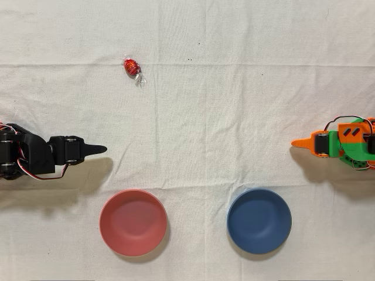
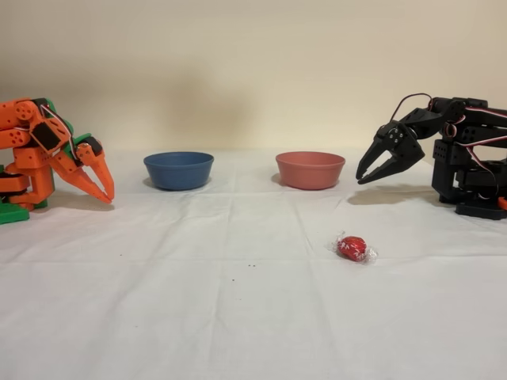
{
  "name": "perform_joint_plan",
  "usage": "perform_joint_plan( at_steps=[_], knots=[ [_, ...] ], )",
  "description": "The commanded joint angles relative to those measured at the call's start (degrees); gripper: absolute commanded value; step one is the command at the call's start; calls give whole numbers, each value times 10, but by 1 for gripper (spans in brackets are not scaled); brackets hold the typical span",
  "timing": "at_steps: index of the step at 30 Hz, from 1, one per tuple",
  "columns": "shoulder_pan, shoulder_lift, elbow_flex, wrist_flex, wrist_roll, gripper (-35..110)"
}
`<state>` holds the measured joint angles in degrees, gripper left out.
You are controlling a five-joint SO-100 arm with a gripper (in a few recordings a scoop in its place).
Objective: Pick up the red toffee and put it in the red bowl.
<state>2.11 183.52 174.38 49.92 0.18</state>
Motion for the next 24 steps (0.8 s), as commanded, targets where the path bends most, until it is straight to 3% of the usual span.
perform_joint_plan(
  at_steps=[1,17,24],
  knots=[
    [1,8,11,8,0,1],
    [1,8,11,8,0,1],
    [-24,8,11,-16,-154,1]
  ],
)
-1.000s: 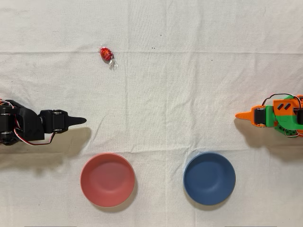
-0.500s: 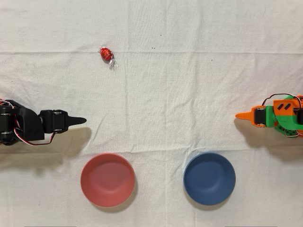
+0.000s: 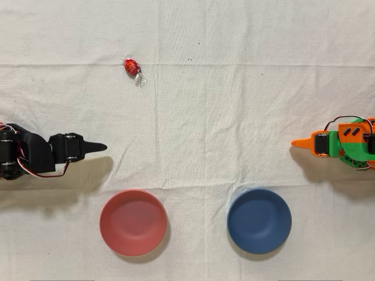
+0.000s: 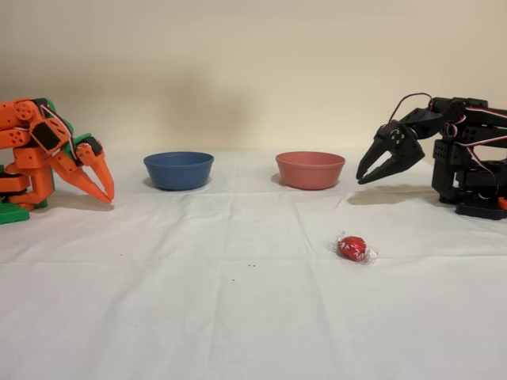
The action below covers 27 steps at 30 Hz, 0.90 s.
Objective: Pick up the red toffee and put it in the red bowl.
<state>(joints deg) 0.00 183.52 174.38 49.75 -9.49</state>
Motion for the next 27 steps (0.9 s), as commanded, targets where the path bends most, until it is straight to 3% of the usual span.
perform_joint_plan(
  at_steps=[1,10,19,27],
  knots=[
    [-2,8,6,-14,-69,1],
    [-3,5,-142,18,-71,1],
    [-22,-197,-374,97,-64,1],
    [-63,-419,-595,140,-46,10]
  ],
)
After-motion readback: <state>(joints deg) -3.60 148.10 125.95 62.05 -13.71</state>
